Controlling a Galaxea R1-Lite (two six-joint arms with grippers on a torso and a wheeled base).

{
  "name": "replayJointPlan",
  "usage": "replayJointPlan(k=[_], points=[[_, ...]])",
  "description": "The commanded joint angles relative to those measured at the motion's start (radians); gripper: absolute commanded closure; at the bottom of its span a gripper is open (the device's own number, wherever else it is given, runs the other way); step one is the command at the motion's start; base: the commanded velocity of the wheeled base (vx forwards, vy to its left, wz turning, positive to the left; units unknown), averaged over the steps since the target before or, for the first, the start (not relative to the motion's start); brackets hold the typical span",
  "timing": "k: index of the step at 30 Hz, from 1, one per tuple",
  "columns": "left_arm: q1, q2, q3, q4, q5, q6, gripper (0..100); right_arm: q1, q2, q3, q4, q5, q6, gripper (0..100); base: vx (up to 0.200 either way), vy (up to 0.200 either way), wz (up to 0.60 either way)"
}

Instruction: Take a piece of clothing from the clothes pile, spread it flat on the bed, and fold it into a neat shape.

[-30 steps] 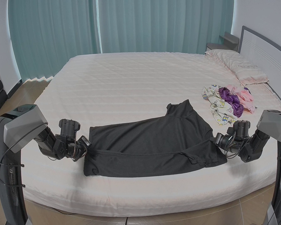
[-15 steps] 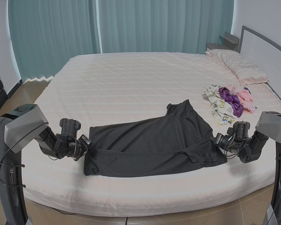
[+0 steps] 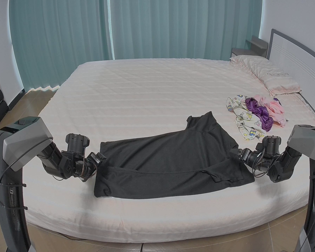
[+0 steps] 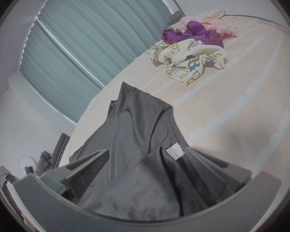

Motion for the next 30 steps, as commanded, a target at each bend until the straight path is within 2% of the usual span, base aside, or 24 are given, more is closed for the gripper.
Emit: replayJointPlan(k=[1,2,3,4,5,6,7,8,10,11,14,17,18,19,22,30], points=[[0.037,-0.114,0.114,-0.005,-0.064,0.011,0,-0.028,-0.042,0.037,-0.016,0.0,0.035,0,0.0,0.0,0.0],[0.045,-0.146,0.15,-0.005,-0.127,0.045,0,-0.039,-0.053,0.063,-0.022,0.002,0.038,0,0.0,0.0,0.0],[0.051,-0.155,0.163,-0.004,-0.15,0.064,0,-0.042,-0.056,0.069,-0.022,0.002,0.038,0,0.0,0.0,0.0],[0.077,-0.176,0.204,-0.001,-0.21,0.142,0,-0.05,-0.062,0.092,-0.03,0.0,0.04,0,0.0,0.0,0.0],[0.078,-0.178,0.209,-0.001,-0.215,0.151,0,-0.05,-0.062,0.093,-0.03,0.002,0.041,0,0.0,0.0,0.0],[0.092,-0.179,0.261,-0.005,-0.256,0.24,0,-0.057,-0.062,0.13,-0.042,0.002,0.043,0,0.0,0.0,0.0],[0.094,-0.178,0.281,-0.008,-0.265,0.277,0,-0.059,-0.062,0.145,-0.051,0.002,0.044,0,0.0,0.0,0.0],[0.094,-0.178,0.282,-0.008,-0.267,0.281,0,-0.059,-0.062,0.149,-0.053,0.002,0.044,0,0.0,0.0,0.0],[0.089,-0.175,0.325,-0.028,-0.282,0.352,0,-0.065,-0.062,0.204,-0.103,0.002,0.047,0,0.0,0.0,0.0],[0.089,-0.175,0.325,-0.028,-0.282,0.352,0,-0.065,-0.062,0.204,-0.103,0.002,0.047,0,0.0,0.0,0.0],[0.072,-0.176,0.413,-0.111,-0.347,0.386,0,-0.067,-0.064,0.267,-0.148,0.002,0.066,0,0.0,0.0,0.0],[0.058,-0.172,0.451,-0.198,-0.365,0.39,0,-0.062,-0.054,0.274,-0.159,0.003,0.087,0,0.0,0.0,0.0],[0.058,-0.172,0.451,-0.198,-0.365,0.39,0,-0.062,-0.054,0.274,-0.159,0.003,0.087,0,0.0,0.0,0.0],[0.032,-0.135,0.462,-0.275,-0.353,0.392,0,-0.061,-0.05,0.274,-0.166,0.003,0.124,0,0.0,0.0,0.0],[0.019,-0.106,0.463,-0.347,-0.33,0.384,0,-0.061,-0.056,0.276,-0.166,0.006,0.167,0,0.0,0.0,0.0],[-0.026,-0.081,0.476,-0.364,-0.301,0.39,0,-0.059,-0.054,0.305,-0.179,0.009,0.176,0,0.0,0.0,0.0]])
